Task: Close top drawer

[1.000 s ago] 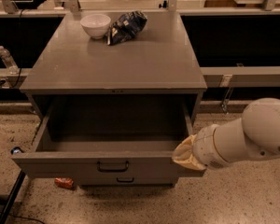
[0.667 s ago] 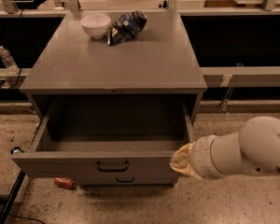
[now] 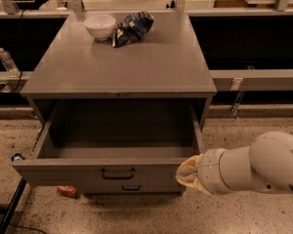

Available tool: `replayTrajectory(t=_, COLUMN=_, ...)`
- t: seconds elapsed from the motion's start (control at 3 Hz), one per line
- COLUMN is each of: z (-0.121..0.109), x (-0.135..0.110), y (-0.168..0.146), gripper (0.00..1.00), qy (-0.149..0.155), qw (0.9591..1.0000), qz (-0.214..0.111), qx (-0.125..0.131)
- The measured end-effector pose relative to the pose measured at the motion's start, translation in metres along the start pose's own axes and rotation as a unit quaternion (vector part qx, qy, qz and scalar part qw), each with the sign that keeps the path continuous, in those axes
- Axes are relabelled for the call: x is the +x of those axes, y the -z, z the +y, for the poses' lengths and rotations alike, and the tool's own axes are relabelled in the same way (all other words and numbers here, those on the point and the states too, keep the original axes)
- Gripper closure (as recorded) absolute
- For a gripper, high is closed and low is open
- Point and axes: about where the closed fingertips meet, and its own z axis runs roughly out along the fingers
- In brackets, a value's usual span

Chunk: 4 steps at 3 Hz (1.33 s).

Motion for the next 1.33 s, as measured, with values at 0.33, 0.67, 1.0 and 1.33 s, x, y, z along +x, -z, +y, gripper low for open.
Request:
replayTrajectory(t=0.33, z=0.004, x=0.007, y=-0.011, gripper=1.00, qy=-0.003, qw=1.0000, qz=0.003, qx=0.003)
replayTrajectory(t=0.67, z=0.014, x=0.022, y=-0.040, gripper=1.00, qy=0.005, qw=0.9998, qz=0.003, qx=0.021)
replayTrajectory(t=1.0, z=0.016, x=0.031, y=-0.063, gripper=1.00, qy=0.019, qw=0.9988, qz=0.003, qx=0.044)
replayTrajectory(t=1.33, z=0.005, x=0.038, y=-0.086, gripper=1.00, qy=0.051, qw=0.9954, qz=0.001, qx=0.081)
